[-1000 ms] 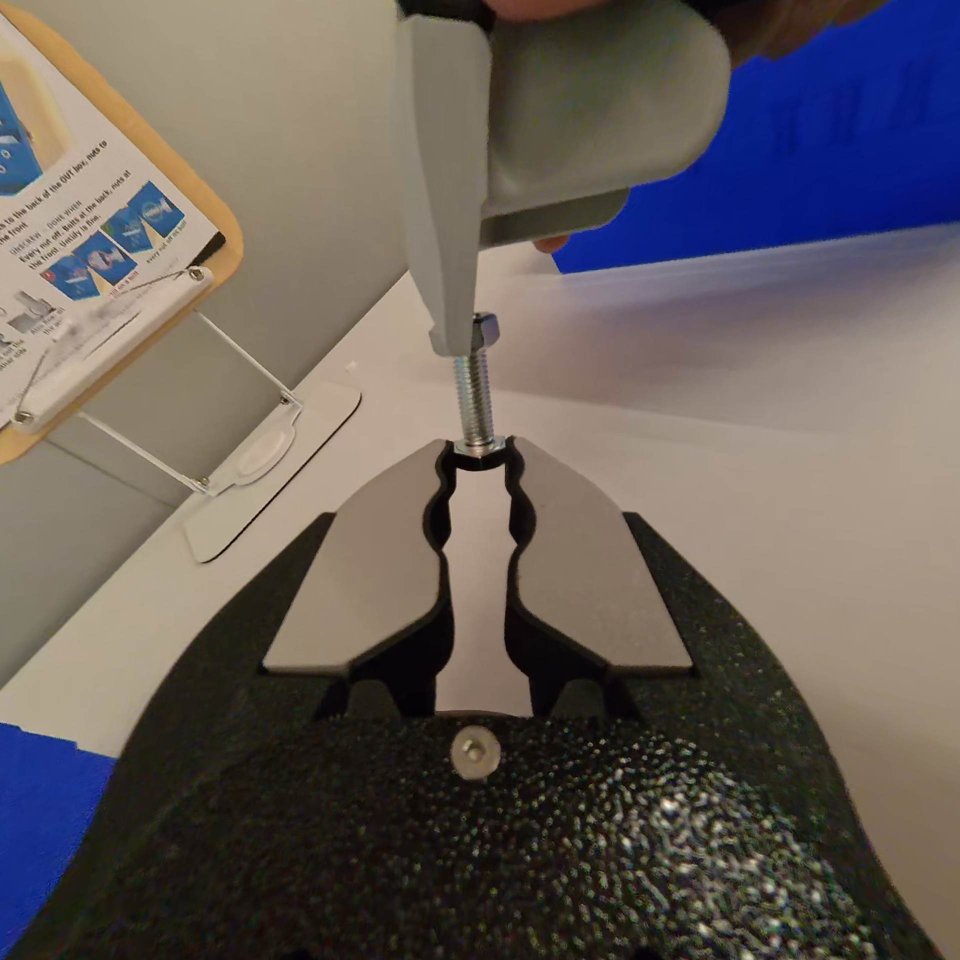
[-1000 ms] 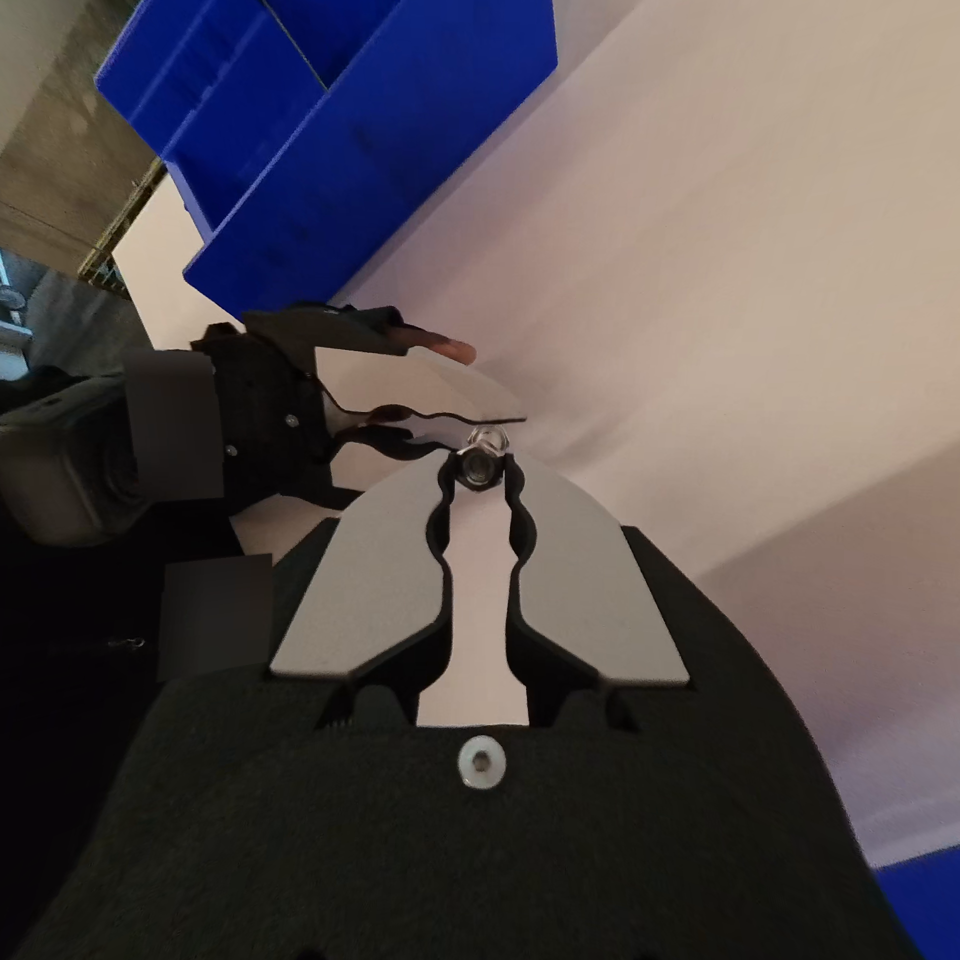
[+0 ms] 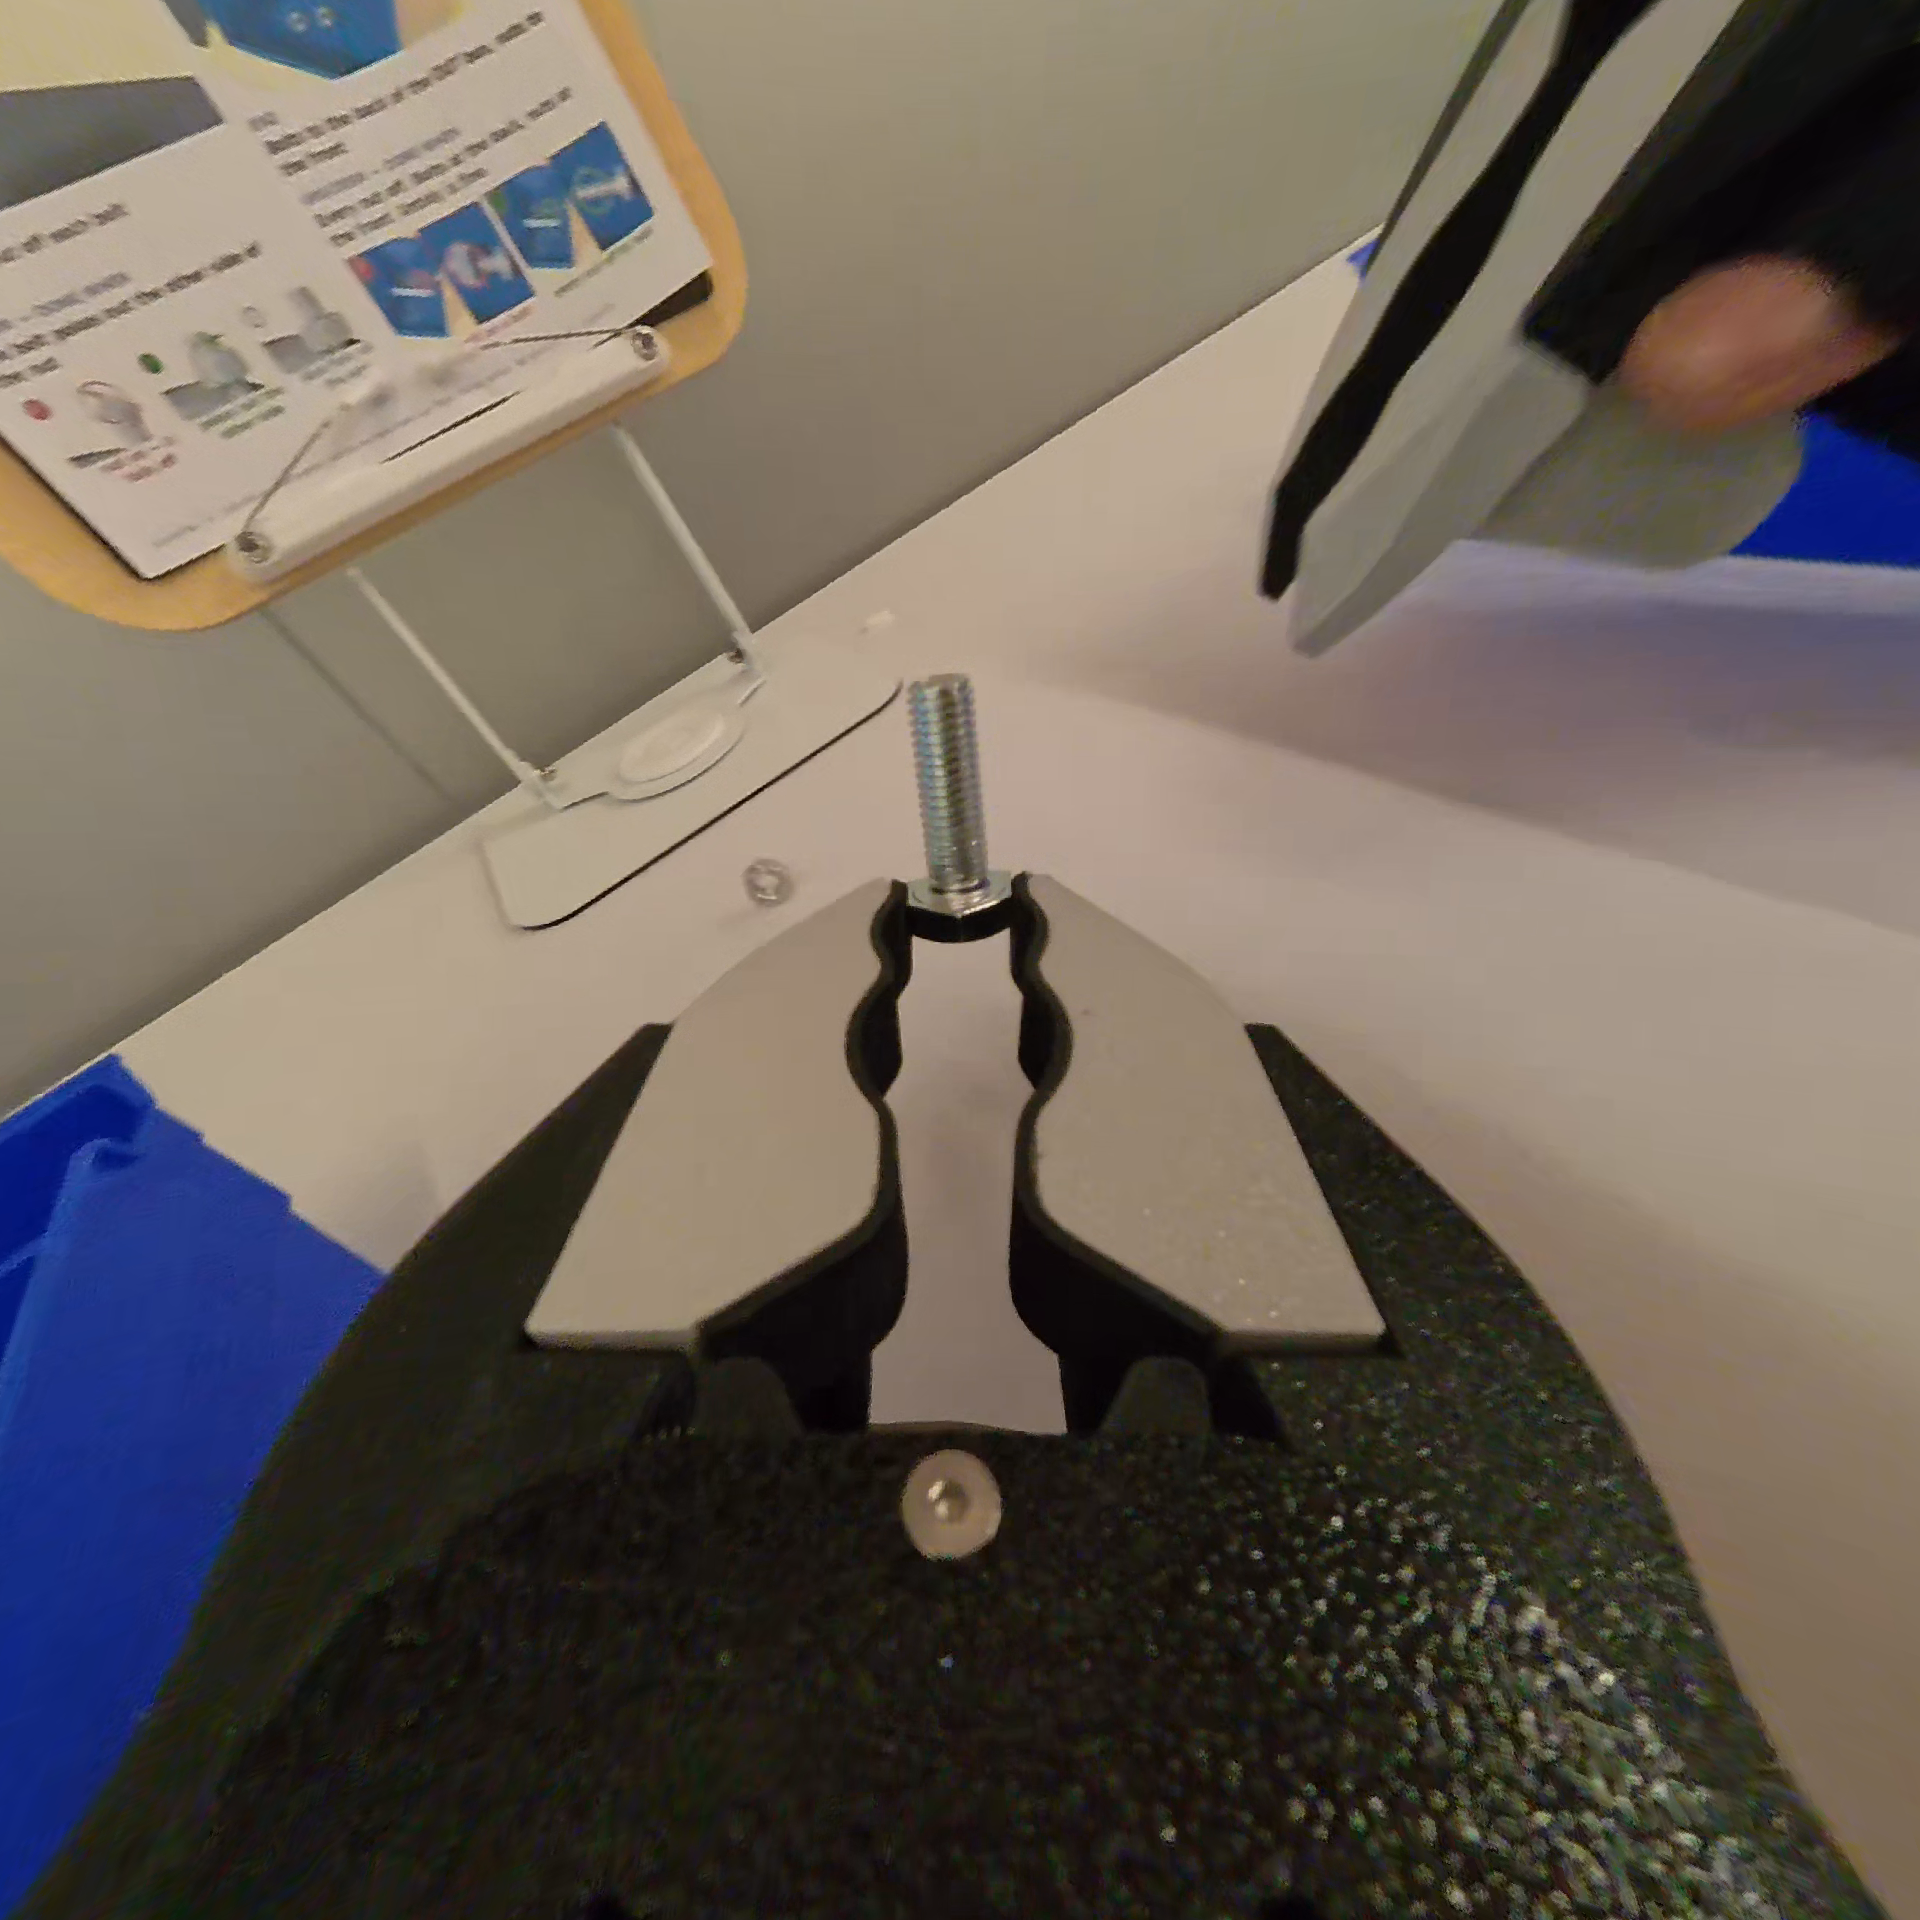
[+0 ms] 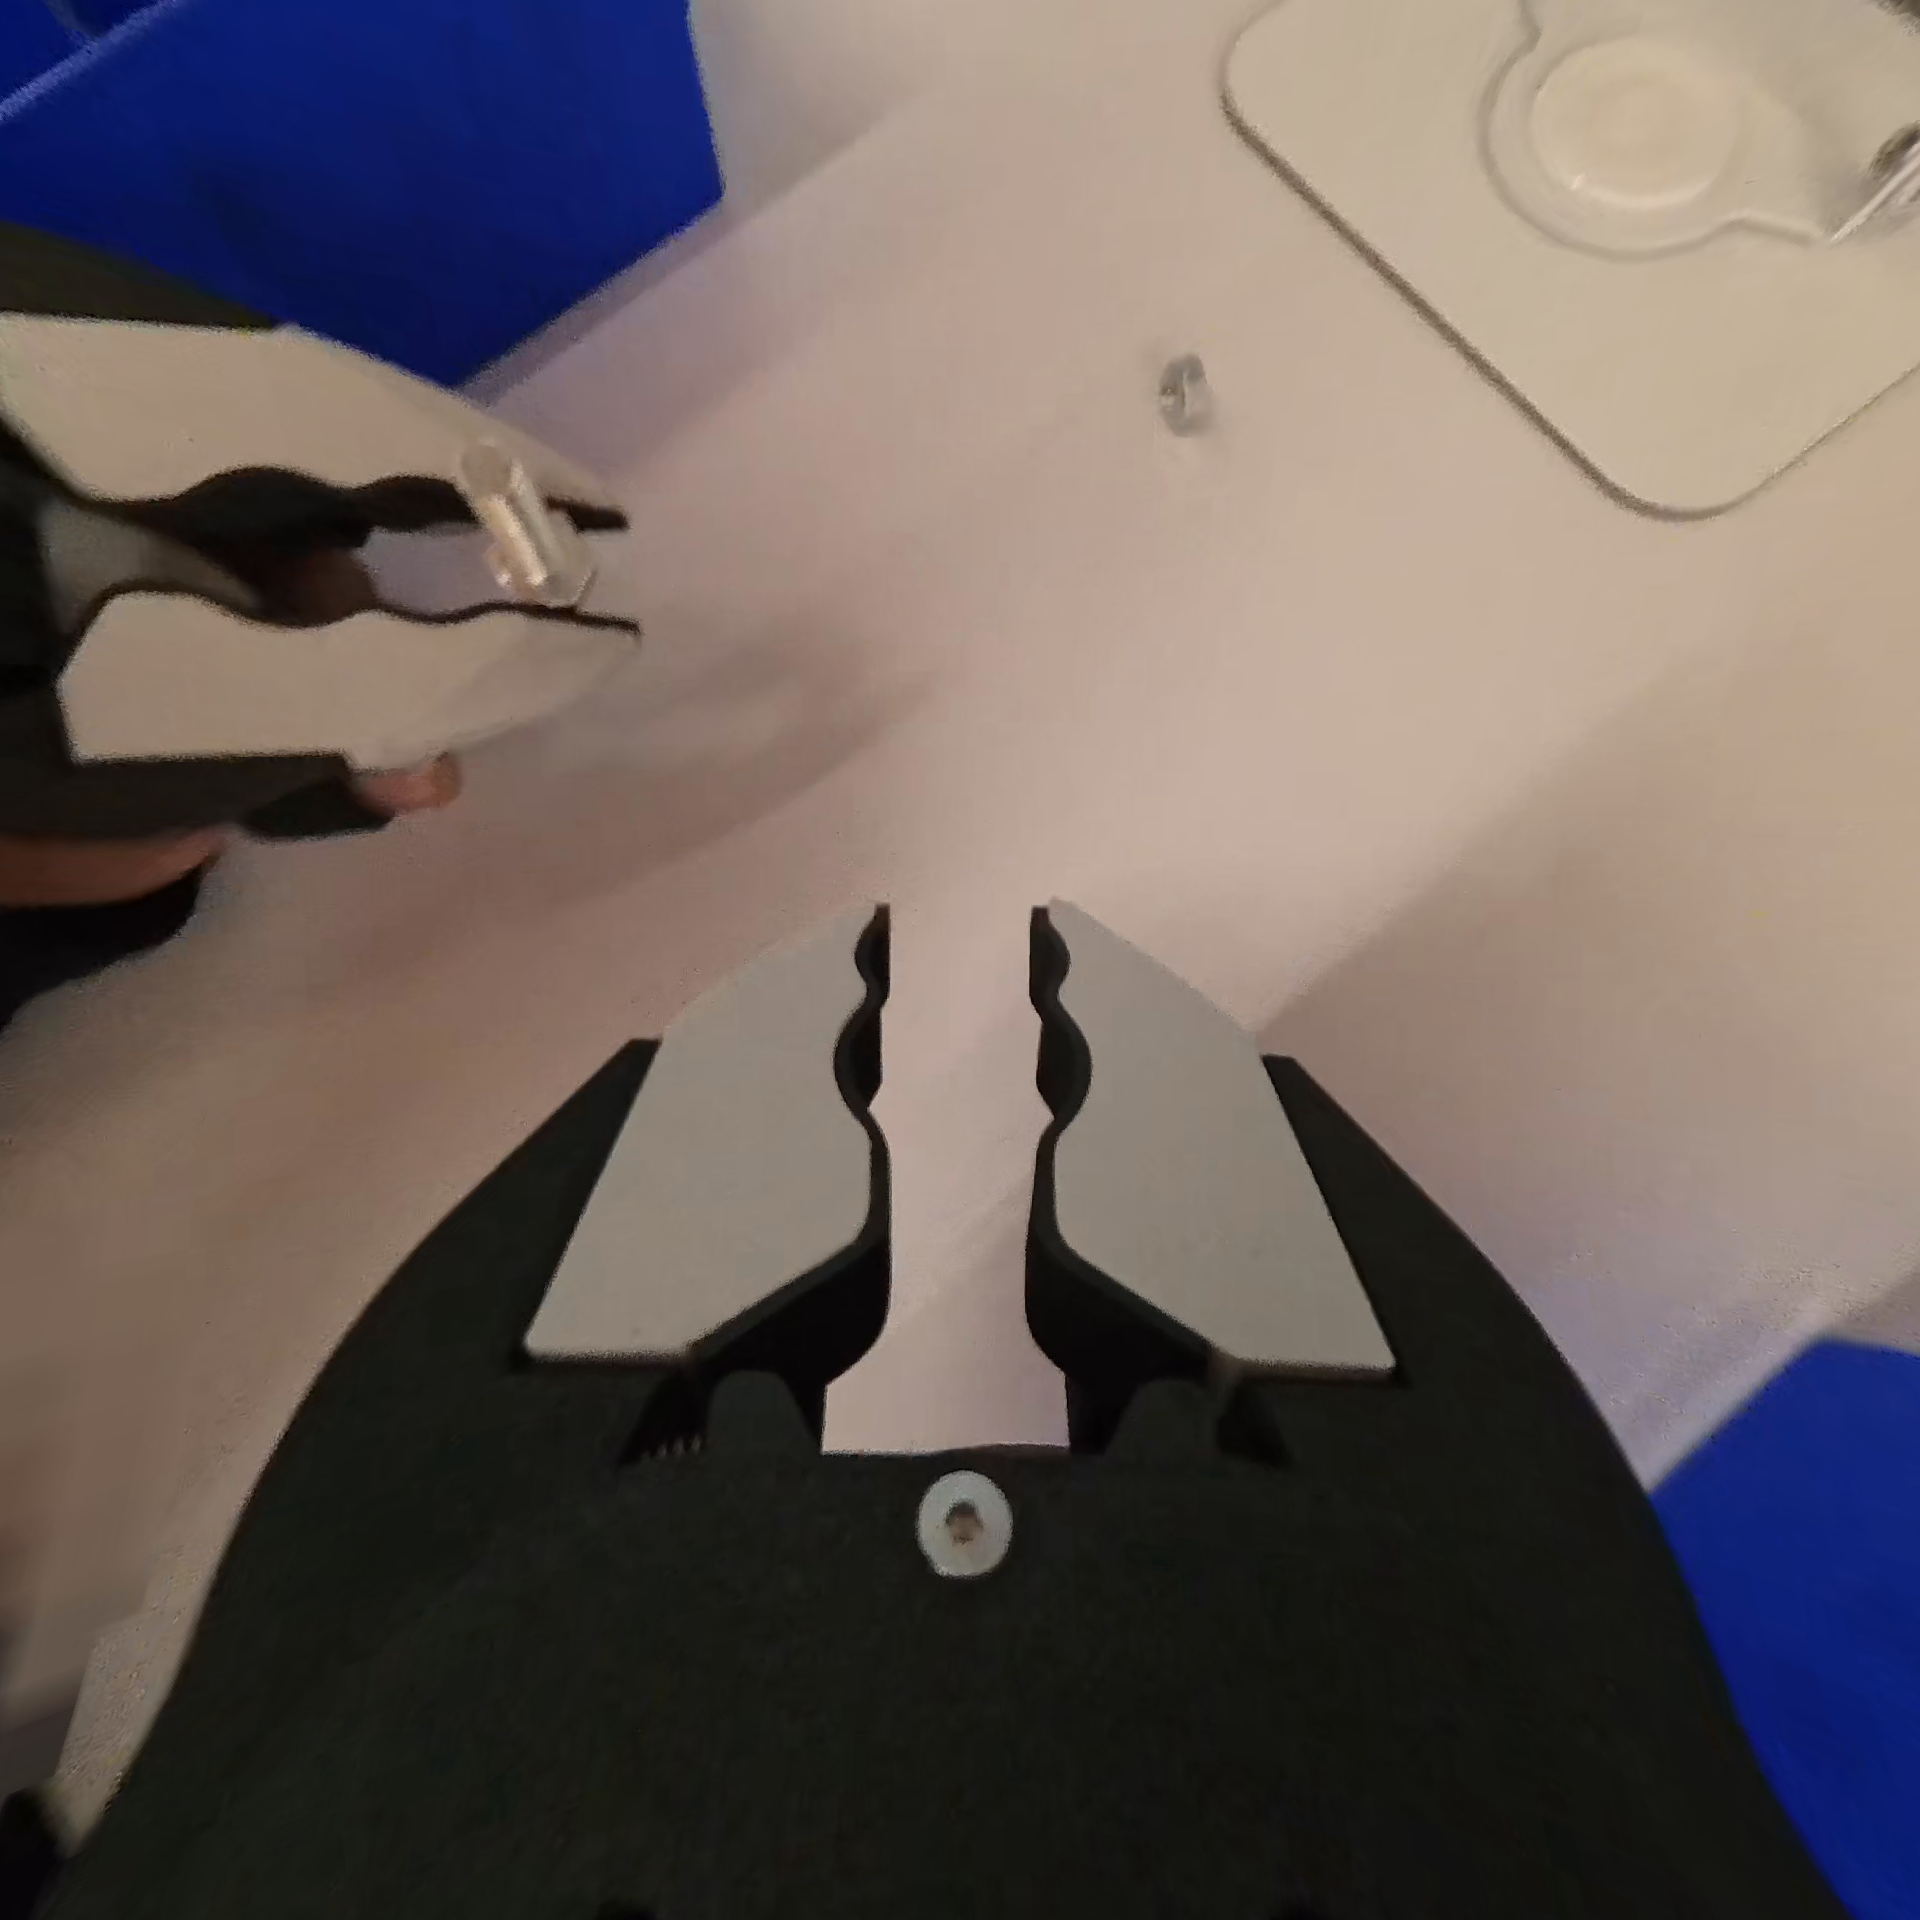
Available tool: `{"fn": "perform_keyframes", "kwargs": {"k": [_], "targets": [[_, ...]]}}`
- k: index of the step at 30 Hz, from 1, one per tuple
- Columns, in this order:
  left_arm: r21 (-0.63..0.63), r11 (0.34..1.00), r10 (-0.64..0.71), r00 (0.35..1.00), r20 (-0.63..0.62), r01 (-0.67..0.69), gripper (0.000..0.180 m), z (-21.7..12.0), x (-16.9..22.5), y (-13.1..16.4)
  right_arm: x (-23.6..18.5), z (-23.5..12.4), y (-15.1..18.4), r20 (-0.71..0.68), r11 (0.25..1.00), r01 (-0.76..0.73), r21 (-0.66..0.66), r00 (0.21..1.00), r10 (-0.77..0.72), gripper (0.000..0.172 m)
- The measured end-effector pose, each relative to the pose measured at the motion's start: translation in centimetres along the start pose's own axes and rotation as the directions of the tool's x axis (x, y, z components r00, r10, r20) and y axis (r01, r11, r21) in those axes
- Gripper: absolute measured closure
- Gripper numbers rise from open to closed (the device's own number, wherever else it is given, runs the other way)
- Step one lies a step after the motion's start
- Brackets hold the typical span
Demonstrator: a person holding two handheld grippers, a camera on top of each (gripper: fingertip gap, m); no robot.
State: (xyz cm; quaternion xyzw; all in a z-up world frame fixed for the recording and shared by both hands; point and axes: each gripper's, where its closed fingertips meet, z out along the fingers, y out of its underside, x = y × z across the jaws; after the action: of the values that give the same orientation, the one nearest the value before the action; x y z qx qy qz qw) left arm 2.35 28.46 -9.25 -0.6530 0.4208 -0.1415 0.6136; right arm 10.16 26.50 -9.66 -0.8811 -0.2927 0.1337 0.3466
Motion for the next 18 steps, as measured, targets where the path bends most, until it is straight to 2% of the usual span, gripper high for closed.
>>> {"fn": "perform_keyframes", "kwargs": {"k": [5,9,11,14,18], "targets": [[0.000,1.000,-0.011,0.998,0.065,0.011,0.163,0.1,-1.3,0.7,1.4,6.7,-4.3,-0.054,0.986,0.076,0.149,0.996,-0.069,0.145],[0.029,0.999,-0.028,0.995,0.101,0.025,0.163,-0.2,-1.9,0.6,3.0,13.3,-11.2,-0.035,0.938,0.265,0.221,0.964,-0.264,0.140],[0.039,0.999,-0.024,0.994,0.107,0.020,0.163,-0.2,-2.0,0.5,4.2,17.2,-14.1,-0.001,0.933,0.307,0.187,0.950,-0.312,0.133],[0.036,0.999,-0.003,0.994,0.110,-0.001,0.163,-0.2,-1.9,0.5,6.1,21.8,-14.7,0.068,0.944,0.323,0.062,0.942,-0.327,0.123],[0.040,0.999,-0.010,0.994,0.106,0.006,0.163,-0.2,-2.0,0.5,7.3,23.1,-14.3,0.059,0.933,0.353,0.064,0.932,-0.357,0.124]]}}
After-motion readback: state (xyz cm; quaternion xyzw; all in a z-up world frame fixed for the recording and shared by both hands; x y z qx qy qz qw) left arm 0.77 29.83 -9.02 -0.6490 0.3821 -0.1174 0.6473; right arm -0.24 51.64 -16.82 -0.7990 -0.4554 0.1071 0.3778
